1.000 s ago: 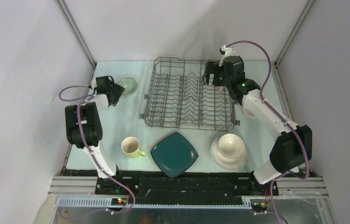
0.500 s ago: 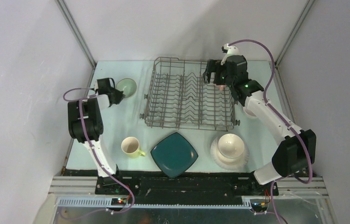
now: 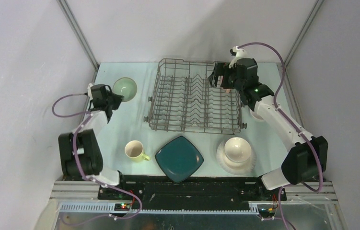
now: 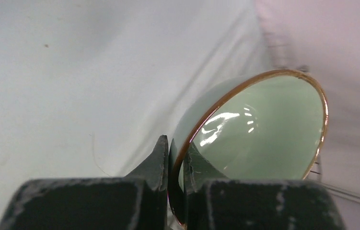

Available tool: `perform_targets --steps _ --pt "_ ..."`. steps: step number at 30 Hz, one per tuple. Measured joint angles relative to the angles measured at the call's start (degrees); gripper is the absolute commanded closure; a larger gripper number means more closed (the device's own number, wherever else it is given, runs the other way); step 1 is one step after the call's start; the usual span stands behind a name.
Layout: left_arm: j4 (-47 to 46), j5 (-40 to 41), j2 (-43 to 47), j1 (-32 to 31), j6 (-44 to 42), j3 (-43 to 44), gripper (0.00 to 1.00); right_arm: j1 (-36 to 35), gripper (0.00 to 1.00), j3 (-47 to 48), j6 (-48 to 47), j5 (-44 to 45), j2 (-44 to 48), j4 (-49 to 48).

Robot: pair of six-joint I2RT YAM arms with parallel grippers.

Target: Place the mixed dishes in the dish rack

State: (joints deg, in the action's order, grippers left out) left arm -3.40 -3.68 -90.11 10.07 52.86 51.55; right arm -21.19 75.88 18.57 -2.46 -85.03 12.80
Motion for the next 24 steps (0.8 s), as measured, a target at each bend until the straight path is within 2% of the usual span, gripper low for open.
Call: perform_targets --steps 7,14,18,24 --pt "-4.7 -3.7 15.0 -1.0 4.7 -7.5 1.0 0.0 0.03 -0.7 1.0 -3.5 1.6 -1.1" --pt "-6.3 -6.6 24.3 -12.3 9.7 -9.5 1.0 -0.7 0.01 -3.8 2.7 -10.2 5.5 -5.3" --pt "-9.7 -9.7 26.7 -16.2 12.8 -9.5 1.0 -2.2 0.0 -6.4 4.2 -15.6 8.0 -9.5" --pt "-14.8 -11.7 25.4 -20.2 16.8 -9.5 1.0 -4.0 0.0 -9.2 11.1 -25.7 8.2 -20.4"
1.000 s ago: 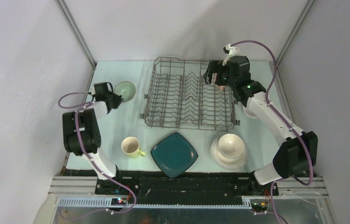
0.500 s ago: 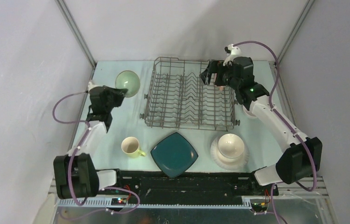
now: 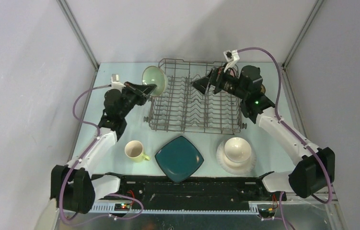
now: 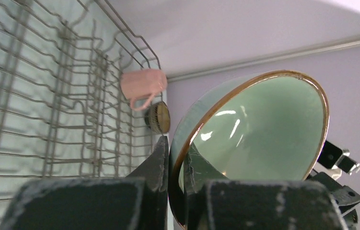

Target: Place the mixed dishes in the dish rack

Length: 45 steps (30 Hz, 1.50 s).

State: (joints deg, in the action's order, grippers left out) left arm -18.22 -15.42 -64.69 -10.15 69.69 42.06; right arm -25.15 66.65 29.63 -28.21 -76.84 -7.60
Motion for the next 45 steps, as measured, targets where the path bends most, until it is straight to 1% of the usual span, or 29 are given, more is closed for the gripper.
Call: perform_targets --steps 5,11,14,19,26,39,42,45 --pt "-6.7 -3.6 -5.2 -3.0 4.6 0.0 1.0 -3.0 0.0 -0.2 2.5 -4.3 -1.3 -6.2" --pt "-15.7 -8.3 -12.3 -4.8 11.7 0.0 1.0 -4.9 0.0 -0.2 3.7 -6.6 -3.0 -9.6" --pt "-19.3 -9.1 -13.6 -5.3 14.4 0.0 1.0 -4.9 0.0 -0.2 4.7 -6.8 -4.1 -10.9" --pt "-23.6 -9.7 -14.3 -6.6 16.5 0.0 1.0 -4.8 0.0 -0.2 6.0 -7.2 -6.5 -12.5" --pt "-26.9 -10.5 -16.7 -8.5 19.1 0.0 1.0 -4.8 0.0 -0.4 7.1 -7.5 -8.3 -14.2" --pt "-28.1 -10.6 -18.4 -9.3 20.9 0.1 1.0 -5.5 0.01 -0.4 7.1 -7.1 -8.3 -15.7" --pt "-27.9 -10.2 -18.4 -9.7 20.4 0.1 1.0 -5.9 0.06 -0.4 7.1 -5.9 -8.3 -15.5" --pt "-27.3 -9.8 -18.4 -10.1 19.7 0.4 1.0 -5.9 0.22 -0.4 7.2 -4.6 -8.3 -15.1"
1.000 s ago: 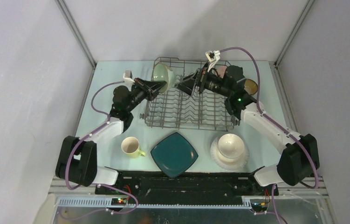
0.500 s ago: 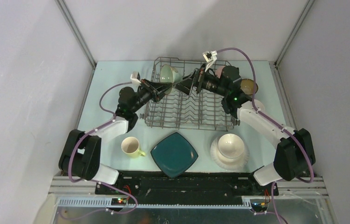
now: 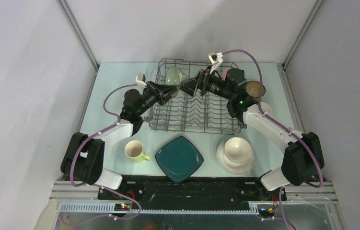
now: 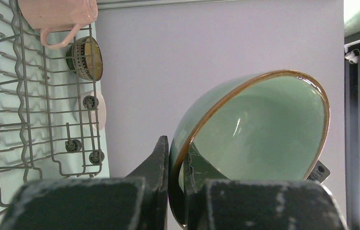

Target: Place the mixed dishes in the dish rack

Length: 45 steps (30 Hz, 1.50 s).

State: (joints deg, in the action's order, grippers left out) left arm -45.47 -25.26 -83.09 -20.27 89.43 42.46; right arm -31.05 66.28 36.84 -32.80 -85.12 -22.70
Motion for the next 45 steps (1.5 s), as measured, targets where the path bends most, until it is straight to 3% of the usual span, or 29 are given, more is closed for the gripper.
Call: perform_targets --steps 6,8,9,12,16,18,29,36,38,45 --pt "2.7 1.4 1.1 -0.4 -2.1 0.1 1.0 0.0 0.45 0.0 0.7 1.7 0.0 1.5" --pt "4.7 2.1 2.3 -0.5 -3.3 0.1 0.99 -0.1 0.57 0.0 0.8 1.5 0.0 1.7" --pt "5.8 2.5 3.1 -0.6 -4.0 0.1 0.97 -0.1 0.68 0.0 0.8 1.3 0.0 1.6" --pt "9.5 3.5 5.6 -0.6 -6.2 0.2 0.83 -0.2 0.86 0.0 1.2 0.5 0.0 1.6" --pt "12.9 4.6 7.5 -0.9 -9.9 0.7 0.54 -0.2 0.88 0.0 1.5 0.3 0.1 1.9" --pt "14.7 5.4 8.1 -1.2 -12.2 1.3 0.47 0.0 0.88 0.0 1.7 0.7 0.1 2.7" --pt "25.2 9.0 12.5 -1.5 -20.9 3.8 0.22 5.7 0.94 -0.2 -0.7 5.2 0.9 11.4" --pt "35.5 12.6 15.6 -1.4 -30.8 6.0 0.16 7.9 0.99 -0.4 -11.1 20.3 1.9 25.2" --pt "39.5 14.0 16.5 -1.4 -34.7 7.9 0.16 7.3 0.94 0.6 -15.4 26.6 1.7 30.6" --pt "47.8 18.9 22.2 -1.4 -44.1 8.6 0.15 4.8 0.92 13.1 -28.9 43.7 -6.4 47.1"
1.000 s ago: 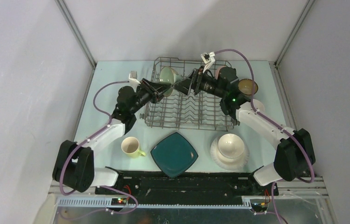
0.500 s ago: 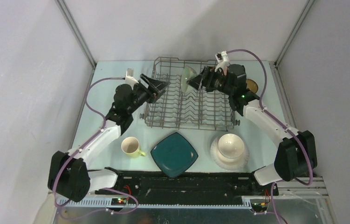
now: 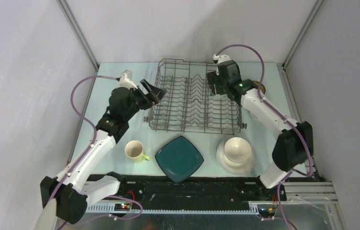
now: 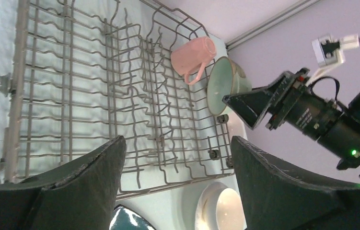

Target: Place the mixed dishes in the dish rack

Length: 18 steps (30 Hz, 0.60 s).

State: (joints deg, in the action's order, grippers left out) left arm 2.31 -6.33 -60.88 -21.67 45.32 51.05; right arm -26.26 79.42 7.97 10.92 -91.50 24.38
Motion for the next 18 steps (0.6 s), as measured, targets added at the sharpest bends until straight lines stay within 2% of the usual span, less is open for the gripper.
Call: perform_targets --steps 6,12,18 --pt "2.9 2.2 1.6 0.0 -2.7 -1.4 0.15 -2.1 0.92 9.8 -5.6 9.5 -10.2 7.0" --pt "5.2 4.0 2.5 0.0 -5.1 -2.5 0.13 -2.8 0.92 10.9 -8.7 15.1 -16.3 12.1" --pt "5.8 7.0 6.2 0.0 -7.1 -5.6 0.13 -3.1 0.91 11.3 -10.5 20.9 -21.5 13.3"
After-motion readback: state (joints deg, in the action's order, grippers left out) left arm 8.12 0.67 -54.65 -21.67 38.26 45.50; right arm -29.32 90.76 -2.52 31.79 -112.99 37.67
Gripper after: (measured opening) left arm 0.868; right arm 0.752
